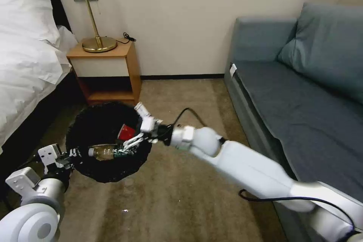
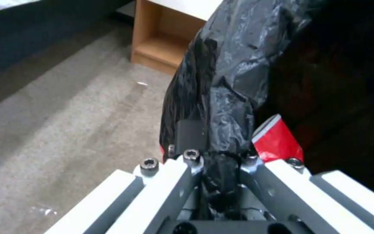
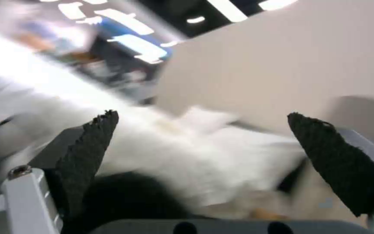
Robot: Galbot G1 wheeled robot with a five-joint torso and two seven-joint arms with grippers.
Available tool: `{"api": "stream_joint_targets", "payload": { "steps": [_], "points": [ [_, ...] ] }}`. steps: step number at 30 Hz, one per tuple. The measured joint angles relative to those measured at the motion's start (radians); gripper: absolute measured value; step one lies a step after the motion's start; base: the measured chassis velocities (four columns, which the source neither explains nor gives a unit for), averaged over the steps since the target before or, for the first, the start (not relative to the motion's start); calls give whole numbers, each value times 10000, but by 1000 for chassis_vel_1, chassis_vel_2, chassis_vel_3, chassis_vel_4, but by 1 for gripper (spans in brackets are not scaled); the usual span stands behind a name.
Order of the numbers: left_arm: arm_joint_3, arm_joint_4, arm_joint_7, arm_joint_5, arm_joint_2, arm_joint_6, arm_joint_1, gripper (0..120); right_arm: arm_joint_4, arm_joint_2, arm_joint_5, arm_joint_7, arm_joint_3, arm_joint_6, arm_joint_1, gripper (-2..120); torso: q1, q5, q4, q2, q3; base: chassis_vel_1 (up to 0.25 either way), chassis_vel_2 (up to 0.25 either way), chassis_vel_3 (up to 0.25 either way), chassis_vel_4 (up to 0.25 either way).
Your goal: Pick up the trash bin, then pick up the garbage on the floor and place it into the trash bin.
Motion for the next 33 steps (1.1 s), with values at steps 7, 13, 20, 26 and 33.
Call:
{"api": "stream_joint_targets", "payload": {
  "steps": [7, 13, 20, 26, 33],
  "points": [
    [-197, 158, 55, -57, 55, -47, 39, 1, 1433, -251, 491, 4640, 2197, -2176, -1857, 100, 0, 1, 1, 0, -1, 0, 0, 0, 0],
    [-337, -120, -111, -176, -63, 81, 167, 1, 1921, 113, -627, 6135, 4677, -3153, -5262, 100, 0, 2, 3, 0, 0, 0, 0, 0, 0],
    [-382, -191, -171, -246, -150, 141, 179, 1, 2047, 517, -1764, 5639, 5746, -2952, -7226, 100, 0, -2, 4, 0, -1, 0, 0, 0, 0],
    [-288, -189, -186, -244, -281, 142, 89, 1, 2051, 754, -2216, 4989, 6011, -2565, -8432, 100, -1, -1, 2, 0, 0, 0, 0, 0, 0],
    [-228, -185, -188, -239, -326, 142, 23, 1, 1770, 761, -2472, 4554, 5910, -2336, -8799, 100, 0, 0, 4, 0, 0, 0, 0, 0, 0]
  ]
}}
